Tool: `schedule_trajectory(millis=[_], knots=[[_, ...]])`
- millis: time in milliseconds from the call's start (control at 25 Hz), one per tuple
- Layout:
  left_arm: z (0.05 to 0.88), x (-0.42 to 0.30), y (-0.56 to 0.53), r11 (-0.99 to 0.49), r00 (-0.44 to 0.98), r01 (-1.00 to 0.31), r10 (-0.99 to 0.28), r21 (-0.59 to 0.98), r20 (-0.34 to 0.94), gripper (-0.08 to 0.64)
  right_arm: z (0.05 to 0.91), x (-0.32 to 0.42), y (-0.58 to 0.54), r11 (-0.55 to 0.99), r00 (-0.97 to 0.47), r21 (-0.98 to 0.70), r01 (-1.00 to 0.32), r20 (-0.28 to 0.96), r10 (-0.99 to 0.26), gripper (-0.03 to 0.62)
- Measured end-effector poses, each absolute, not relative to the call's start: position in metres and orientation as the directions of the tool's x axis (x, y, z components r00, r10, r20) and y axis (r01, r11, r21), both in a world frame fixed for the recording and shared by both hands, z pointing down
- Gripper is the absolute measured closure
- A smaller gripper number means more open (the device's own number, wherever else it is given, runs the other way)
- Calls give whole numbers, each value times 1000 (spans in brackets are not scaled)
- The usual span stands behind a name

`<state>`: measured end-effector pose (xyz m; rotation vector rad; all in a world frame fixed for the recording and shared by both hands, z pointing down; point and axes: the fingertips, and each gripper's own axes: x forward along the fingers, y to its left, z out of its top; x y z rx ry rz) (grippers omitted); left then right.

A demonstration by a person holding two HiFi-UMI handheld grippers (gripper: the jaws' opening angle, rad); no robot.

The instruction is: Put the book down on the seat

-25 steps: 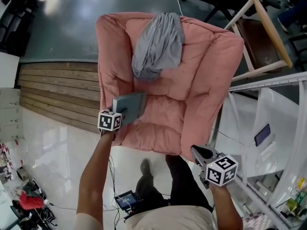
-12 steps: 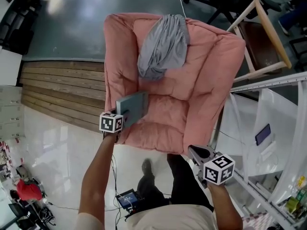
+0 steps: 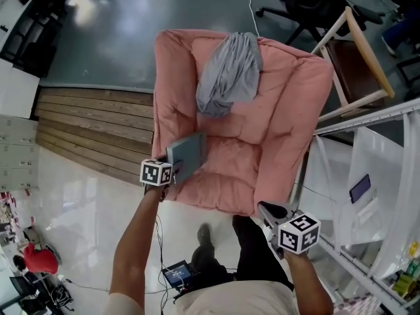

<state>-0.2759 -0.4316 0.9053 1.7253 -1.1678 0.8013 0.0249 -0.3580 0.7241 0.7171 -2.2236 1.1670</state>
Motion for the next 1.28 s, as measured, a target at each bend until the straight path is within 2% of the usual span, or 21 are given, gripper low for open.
schedule_trajectory(millis=[320,880,1080,1280], knots=[[891,-283,-431,-140,323,-946,-434,291,841,267,715,27,-358,505,-723,-558,-659,656,-217,598],[850,-310,-436,-136,274,-962,-502,238,820,255,694,3,-359,524,-728,-548,-652,644,-233,598],[806,-316,-442,-132,265,-964,-583,232,768,255,678,-5,-364,538,-732,-538,-649,635,-247,598],[742,-309,-445,-171,305,-950,-691,262,655,256,655,-11,-367,557,-736,-523,-645,620,-271,598]])
